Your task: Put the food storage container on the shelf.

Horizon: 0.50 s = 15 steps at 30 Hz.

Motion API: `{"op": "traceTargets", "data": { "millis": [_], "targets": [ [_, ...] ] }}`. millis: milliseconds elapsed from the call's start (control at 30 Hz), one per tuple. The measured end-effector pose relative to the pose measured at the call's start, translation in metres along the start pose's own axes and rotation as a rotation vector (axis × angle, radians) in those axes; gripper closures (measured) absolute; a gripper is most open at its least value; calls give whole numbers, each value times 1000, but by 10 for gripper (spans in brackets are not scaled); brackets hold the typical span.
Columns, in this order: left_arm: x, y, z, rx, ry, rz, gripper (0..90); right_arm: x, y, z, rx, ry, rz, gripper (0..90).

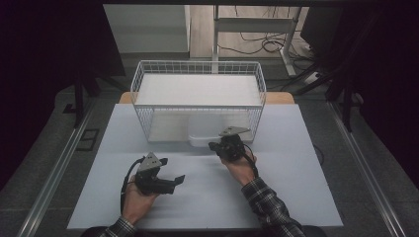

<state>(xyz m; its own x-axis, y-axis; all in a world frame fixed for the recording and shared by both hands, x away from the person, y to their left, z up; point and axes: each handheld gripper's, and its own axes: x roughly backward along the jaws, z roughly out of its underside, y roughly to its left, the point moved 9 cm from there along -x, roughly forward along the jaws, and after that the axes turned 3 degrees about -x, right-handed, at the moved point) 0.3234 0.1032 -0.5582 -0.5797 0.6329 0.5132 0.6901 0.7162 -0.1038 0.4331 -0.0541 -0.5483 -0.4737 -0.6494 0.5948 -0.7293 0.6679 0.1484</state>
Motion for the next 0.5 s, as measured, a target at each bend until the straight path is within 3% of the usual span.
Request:
{"op": "traceTargets", "data": {
  "millis": [500],
  "targets": [
    [7,1,17,-56,29,-40,50,-21,-9,-5,0,9,21,891]
  ]
}}
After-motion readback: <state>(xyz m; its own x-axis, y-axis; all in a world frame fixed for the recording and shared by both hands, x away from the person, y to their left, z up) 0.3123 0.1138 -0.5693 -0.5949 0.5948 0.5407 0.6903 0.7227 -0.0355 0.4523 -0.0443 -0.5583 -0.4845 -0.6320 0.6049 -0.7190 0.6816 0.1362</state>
